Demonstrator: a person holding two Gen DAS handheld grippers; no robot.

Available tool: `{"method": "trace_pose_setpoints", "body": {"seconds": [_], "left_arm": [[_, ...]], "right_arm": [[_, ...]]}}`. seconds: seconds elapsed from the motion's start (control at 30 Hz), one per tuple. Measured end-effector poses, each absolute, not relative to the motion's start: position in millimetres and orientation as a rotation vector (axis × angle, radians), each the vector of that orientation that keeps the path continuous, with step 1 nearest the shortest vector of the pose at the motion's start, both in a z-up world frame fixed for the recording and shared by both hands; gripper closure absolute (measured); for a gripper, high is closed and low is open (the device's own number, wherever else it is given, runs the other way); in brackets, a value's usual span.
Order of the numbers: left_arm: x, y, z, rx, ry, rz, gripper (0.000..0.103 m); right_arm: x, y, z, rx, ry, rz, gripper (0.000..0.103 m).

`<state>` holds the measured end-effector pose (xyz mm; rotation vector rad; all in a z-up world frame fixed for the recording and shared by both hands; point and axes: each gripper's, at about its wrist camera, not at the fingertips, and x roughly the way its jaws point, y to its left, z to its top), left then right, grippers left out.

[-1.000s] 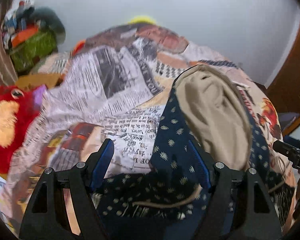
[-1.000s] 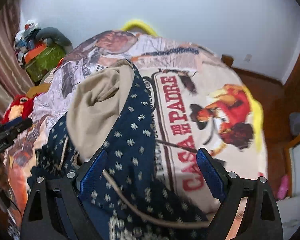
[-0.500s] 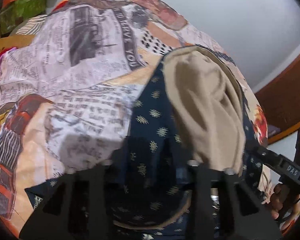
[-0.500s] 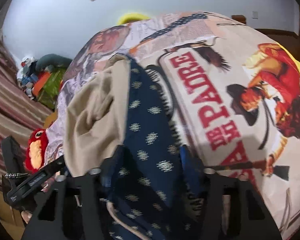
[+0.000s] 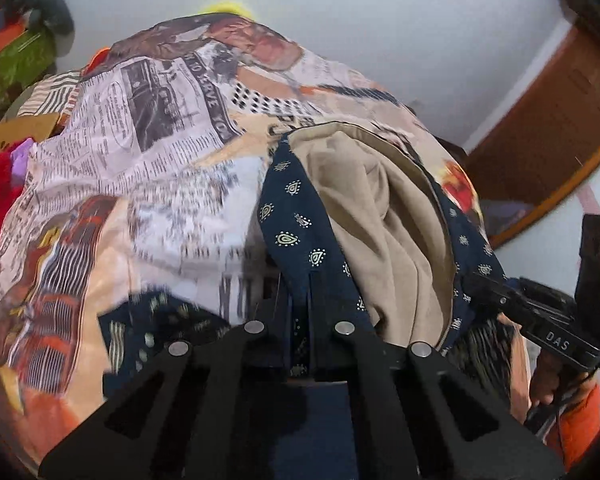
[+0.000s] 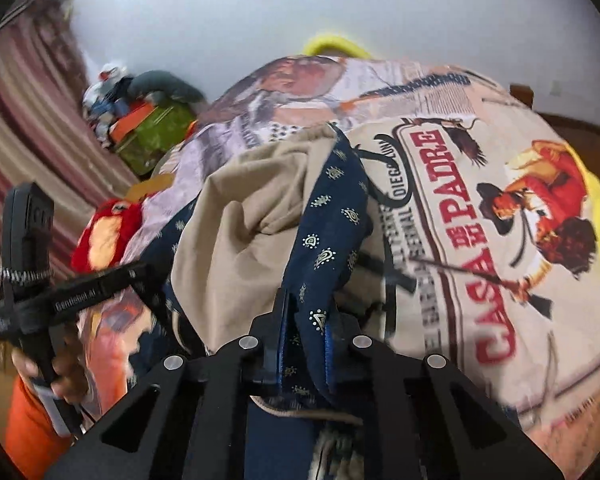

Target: Fold large clothes

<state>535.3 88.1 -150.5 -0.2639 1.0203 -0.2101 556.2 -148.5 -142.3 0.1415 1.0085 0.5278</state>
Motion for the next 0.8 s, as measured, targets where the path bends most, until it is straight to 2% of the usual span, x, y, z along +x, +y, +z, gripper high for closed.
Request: {"method": "trace_pose_setpoints", "body": {"seconds": [0.17,0.43,0.63,0.8], "left_arm": [[492,83,-165,-0.170,1.081,-0.223,0.099],[446,85,-203,-0.093,1.198,-0.149,0.098],[422,85,-190,-0.005,1.153,-0.131,0.097],[418,87,-164,0.036,1.057,-0.100,0.086]], "right_arm": [[500,-149,-139,0.056,1.023,0.568,0.091],[445,-152,-165,-0.043,1.081,0.525,0.091],[438,-157,-159,-0.071,1.143,0.500,0.091],[437,-158,-145,-0.085,1.132,0.496,0.090]]}}
